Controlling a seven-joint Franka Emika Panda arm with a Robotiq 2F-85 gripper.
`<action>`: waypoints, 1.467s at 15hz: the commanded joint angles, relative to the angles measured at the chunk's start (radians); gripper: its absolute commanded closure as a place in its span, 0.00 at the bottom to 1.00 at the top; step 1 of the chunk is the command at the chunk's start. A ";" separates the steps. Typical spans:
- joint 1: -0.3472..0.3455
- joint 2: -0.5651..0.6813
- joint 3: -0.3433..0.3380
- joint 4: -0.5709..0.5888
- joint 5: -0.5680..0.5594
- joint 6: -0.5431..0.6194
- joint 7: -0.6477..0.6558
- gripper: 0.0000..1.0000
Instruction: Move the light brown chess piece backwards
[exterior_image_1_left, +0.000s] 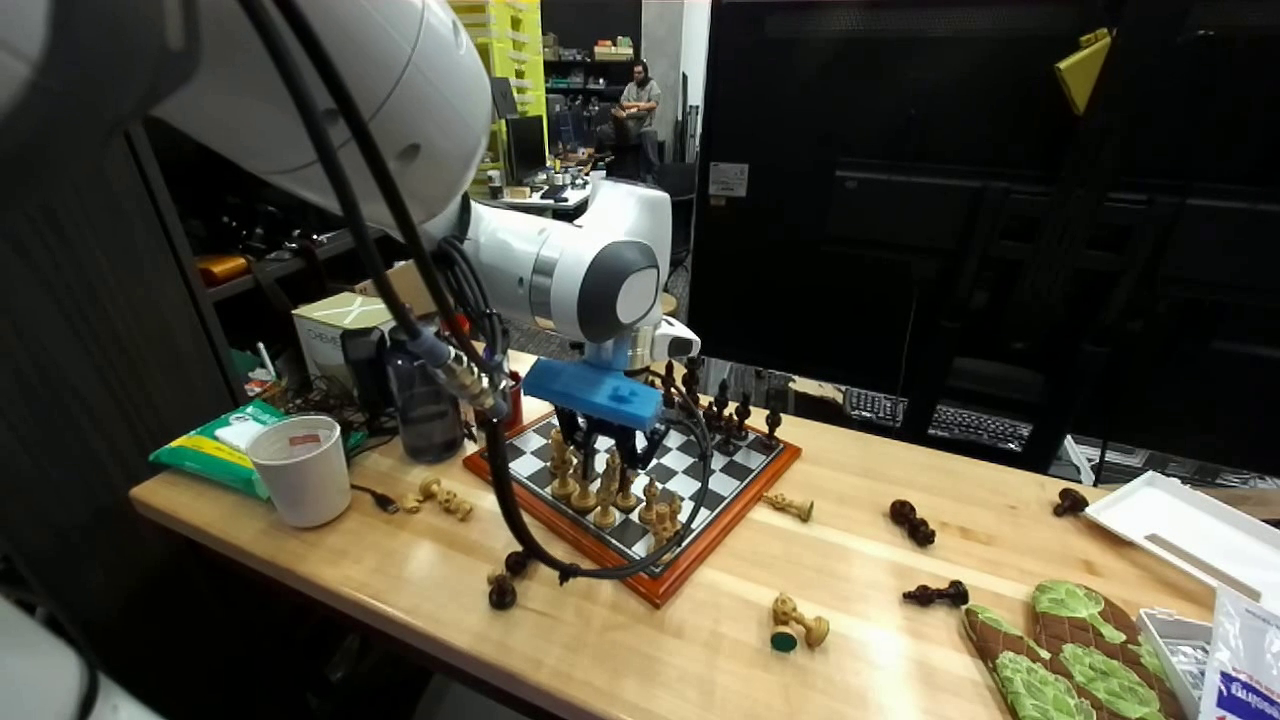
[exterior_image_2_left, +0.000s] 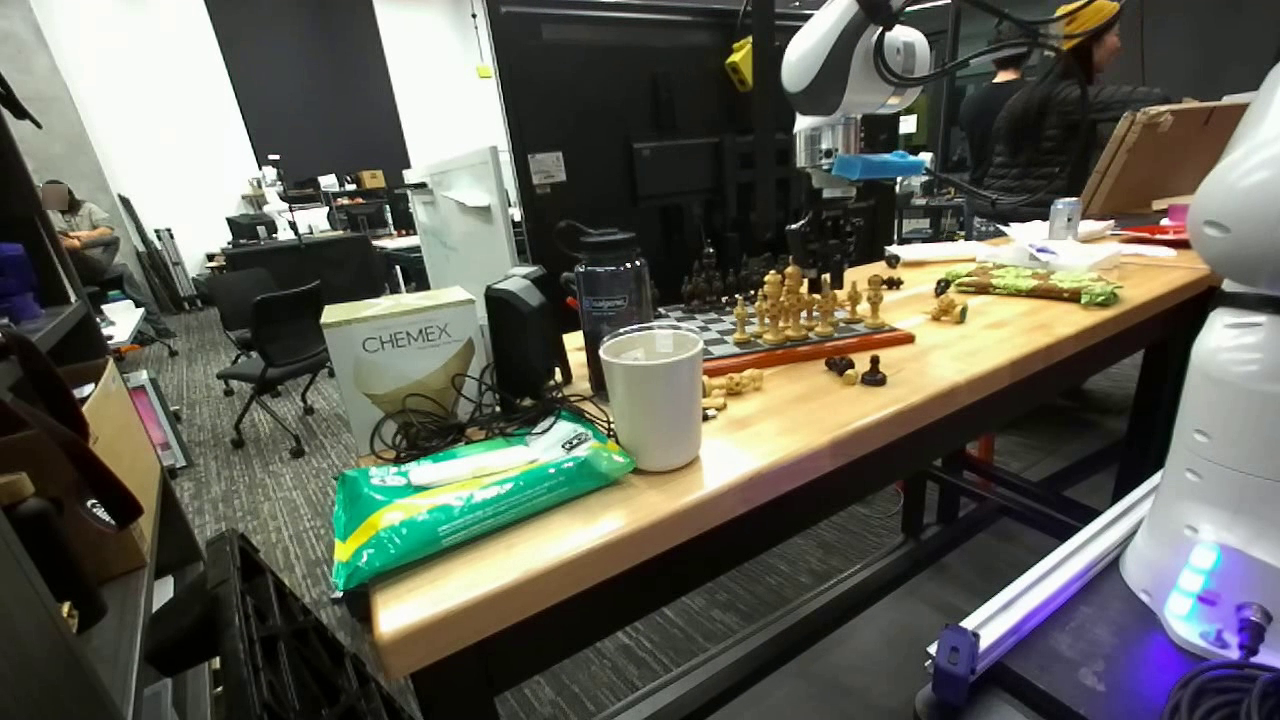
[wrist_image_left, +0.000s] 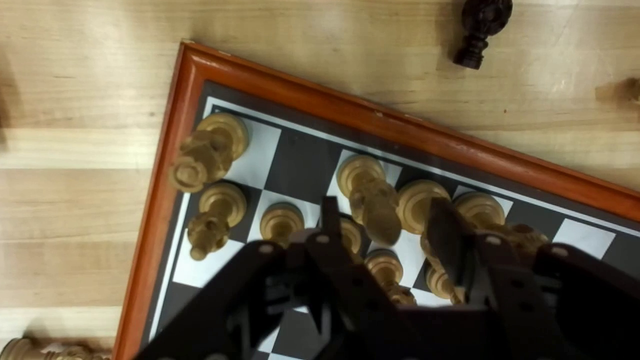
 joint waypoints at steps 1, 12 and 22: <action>0.003 -0.012 0.003 0.001 0.005 -0.001 -0.014 0.21; 0.008 -0.024 0.004 0.025 0.002 -0.028 -0.016 0.00; 0.016 -0.036 0.001 0.058 0.020 -0.104 -0.096 0.00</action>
